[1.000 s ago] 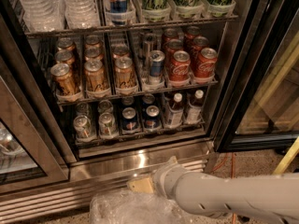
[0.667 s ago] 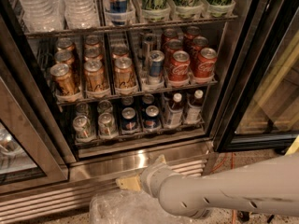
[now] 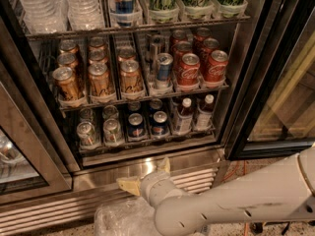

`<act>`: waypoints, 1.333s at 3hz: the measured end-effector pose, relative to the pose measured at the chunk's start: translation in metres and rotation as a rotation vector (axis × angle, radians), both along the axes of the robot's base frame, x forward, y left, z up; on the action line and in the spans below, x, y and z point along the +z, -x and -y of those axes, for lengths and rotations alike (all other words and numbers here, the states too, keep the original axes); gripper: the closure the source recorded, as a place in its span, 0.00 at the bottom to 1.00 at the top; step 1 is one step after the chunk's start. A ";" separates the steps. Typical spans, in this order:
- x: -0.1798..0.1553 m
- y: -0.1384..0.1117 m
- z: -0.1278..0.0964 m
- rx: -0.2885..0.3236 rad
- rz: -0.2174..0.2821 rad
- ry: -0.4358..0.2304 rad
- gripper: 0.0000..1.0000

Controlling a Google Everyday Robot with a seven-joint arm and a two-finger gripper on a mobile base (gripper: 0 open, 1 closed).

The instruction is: Pick pepsi can from bottom shelf of fridge

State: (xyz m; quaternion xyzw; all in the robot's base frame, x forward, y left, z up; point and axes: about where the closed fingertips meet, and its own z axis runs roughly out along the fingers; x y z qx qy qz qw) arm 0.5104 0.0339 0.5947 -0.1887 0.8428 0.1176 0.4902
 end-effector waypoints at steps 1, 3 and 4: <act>0.015 -0.013 0.008 -0.048 0.067 -0.003 0.00; 0.013 -0.021 0.014 -0.054 0.093 -0.045 0.00; 0.000 -0.059 0.058 -0.204 0.159 -0.205 0.00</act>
Offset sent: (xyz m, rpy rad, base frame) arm 0.0119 -0.0078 0.0142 0.0030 -0.0650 -0.0461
